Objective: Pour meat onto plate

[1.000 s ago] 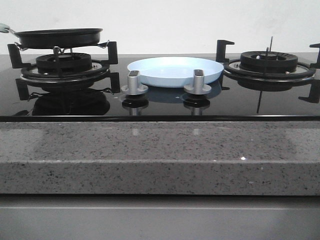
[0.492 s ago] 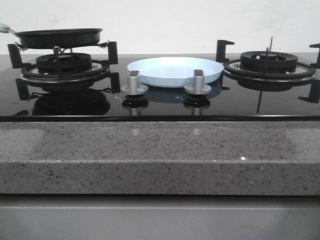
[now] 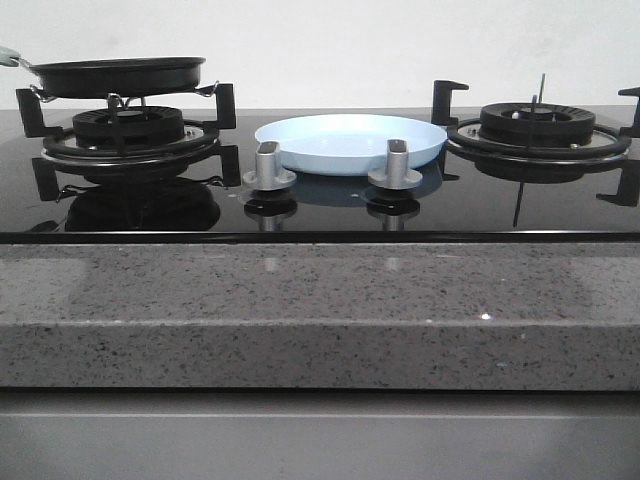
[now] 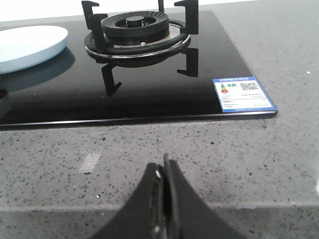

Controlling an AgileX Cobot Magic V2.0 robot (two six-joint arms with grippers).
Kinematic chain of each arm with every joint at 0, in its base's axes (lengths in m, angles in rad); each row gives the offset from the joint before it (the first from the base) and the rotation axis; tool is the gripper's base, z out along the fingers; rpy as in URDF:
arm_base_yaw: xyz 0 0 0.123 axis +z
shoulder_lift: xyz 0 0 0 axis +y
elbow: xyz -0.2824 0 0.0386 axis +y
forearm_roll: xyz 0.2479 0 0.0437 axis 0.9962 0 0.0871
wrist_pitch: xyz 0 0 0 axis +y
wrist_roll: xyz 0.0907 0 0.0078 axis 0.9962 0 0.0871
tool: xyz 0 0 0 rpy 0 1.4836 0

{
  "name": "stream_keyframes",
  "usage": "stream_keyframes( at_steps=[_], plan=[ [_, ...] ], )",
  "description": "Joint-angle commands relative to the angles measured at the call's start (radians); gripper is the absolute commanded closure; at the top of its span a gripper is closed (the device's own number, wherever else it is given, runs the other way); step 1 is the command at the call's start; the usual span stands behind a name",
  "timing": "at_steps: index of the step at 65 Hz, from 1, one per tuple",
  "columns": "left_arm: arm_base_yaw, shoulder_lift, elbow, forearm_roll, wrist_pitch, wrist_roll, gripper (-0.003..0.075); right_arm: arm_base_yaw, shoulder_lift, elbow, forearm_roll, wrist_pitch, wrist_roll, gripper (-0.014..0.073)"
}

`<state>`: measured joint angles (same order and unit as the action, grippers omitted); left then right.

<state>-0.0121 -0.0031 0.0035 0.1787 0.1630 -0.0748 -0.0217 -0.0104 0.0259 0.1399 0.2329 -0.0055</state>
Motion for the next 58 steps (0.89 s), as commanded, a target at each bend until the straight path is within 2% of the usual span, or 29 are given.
stream_keyframes(
  at_steps=[1, 25, 41, 48, 58],
  plan=[
    [0.000, -0.016, 0.006, 0.018, -0.101, -0.007, 0.0741, -0.007, -0.017, -0.005, -0.010, -0.074, -0.003, 0.0654],
    [0.000, -0.016, 0.006, 0.016, -0.101, -0.007, 0.0741, -0.007, -0.017, -0.005, -0.010, -0.091, -0.003, 0.0654],
    [0.000, -0.016, 0.003, -0.069, -0.128, -0.007, 0.0741, -0.007, -0.017, -0.015, -0.010, -0.135, -0.003, 0.0654],
    [0.000, -0.016, -0.027, -0.110, -0.163, -0.019, 0.0741, -0.007, -0.017, -0.080, -0.010, -0.096, -0.003, 0.0654],
    [0.000, 0.031, -0.170, -0.144, -0.029, -0.019, 0.0741, -0.007, 0.024, -0.233, -0.014, 0.016, -0.003, 0.0654]
  ],
)
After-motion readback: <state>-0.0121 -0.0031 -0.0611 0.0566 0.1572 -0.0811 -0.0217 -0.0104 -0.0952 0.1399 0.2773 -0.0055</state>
